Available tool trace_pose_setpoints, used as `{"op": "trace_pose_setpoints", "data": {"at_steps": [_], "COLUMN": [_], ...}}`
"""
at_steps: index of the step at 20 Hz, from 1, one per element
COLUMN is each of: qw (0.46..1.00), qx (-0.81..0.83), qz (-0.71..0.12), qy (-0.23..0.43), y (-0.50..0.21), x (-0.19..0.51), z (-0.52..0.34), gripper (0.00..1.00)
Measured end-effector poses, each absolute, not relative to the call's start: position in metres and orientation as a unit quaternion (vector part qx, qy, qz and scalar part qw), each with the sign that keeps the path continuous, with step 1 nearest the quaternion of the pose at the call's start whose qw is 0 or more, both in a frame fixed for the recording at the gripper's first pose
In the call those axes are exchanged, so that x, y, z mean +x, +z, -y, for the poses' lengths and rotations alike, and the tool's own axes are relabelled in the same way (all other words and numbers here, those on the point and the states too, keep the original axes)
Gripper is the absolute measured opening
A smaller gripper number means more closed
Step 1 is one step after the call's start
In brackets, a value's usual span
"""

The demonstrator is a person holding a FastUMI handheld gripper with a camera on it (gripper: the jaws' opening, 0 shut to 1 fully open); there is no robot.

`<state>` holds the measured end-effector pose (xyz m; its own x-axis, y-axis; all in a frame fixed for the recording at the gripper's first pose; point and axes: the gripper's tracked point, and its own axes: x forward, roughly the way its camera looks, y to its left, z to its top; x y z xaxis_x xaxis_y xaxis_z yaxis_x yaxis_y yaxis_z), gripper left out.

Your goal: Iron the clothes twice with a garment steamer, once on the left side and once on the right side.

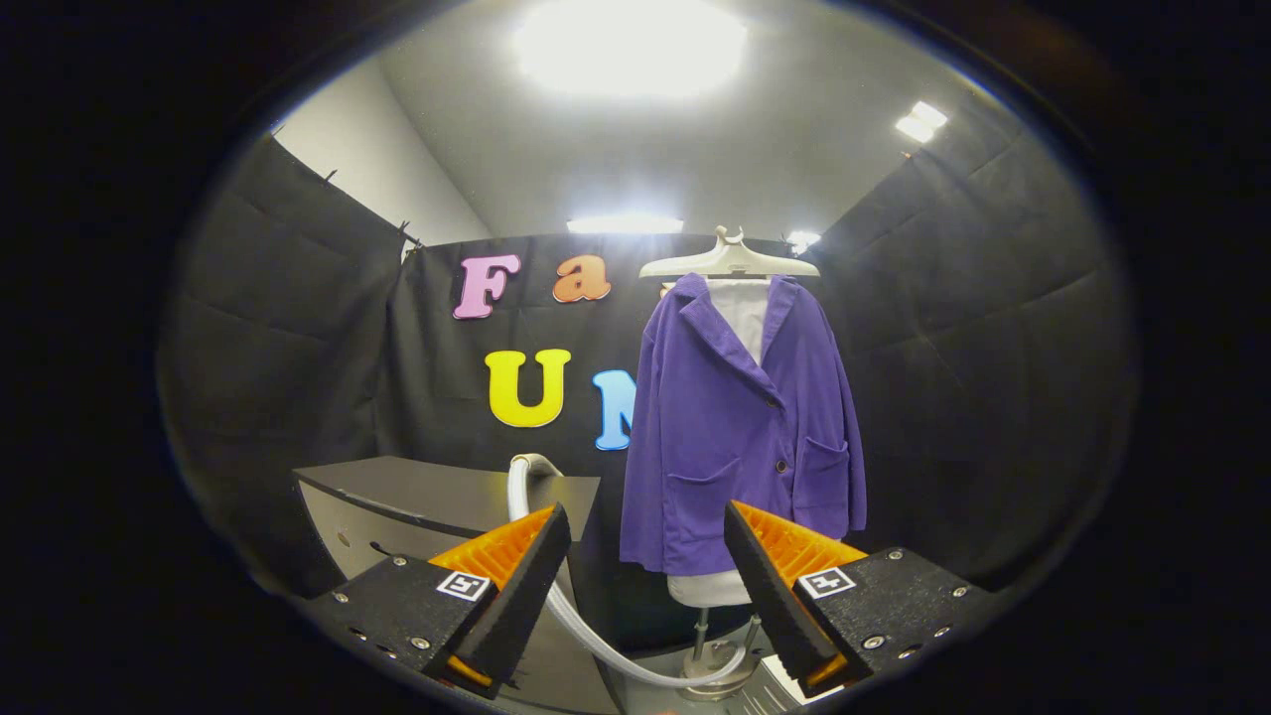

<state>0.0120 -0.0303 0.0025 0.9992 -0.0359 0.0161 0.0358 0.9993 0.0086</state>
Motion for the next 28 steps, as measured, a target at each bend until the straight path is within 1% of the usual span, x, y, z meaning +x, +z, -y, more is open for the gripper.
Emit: {"op": "trace_pose_setpoints", "data": {"at_steps": [7,13,18,23,28], "qw": [1.000,1.000,0.999,0.999,0.997], "qx": [0.005,0.020,0.038,0.039,0.052], "qz": [0.012,-0.006,-0.022,-0.006,-0.011], "qy": [-0.020,0.004,0.030,0.035,0.063], "y": [0.003,0.006,0.033,0.071,0.104], "x": [0.007,0.018,0.049,0.074,0.106], "z": [0.041,0.018,-0.013,-0.036,-0.053], "gripper": [0.96,0.96,0.96,0.96,0.96]}}
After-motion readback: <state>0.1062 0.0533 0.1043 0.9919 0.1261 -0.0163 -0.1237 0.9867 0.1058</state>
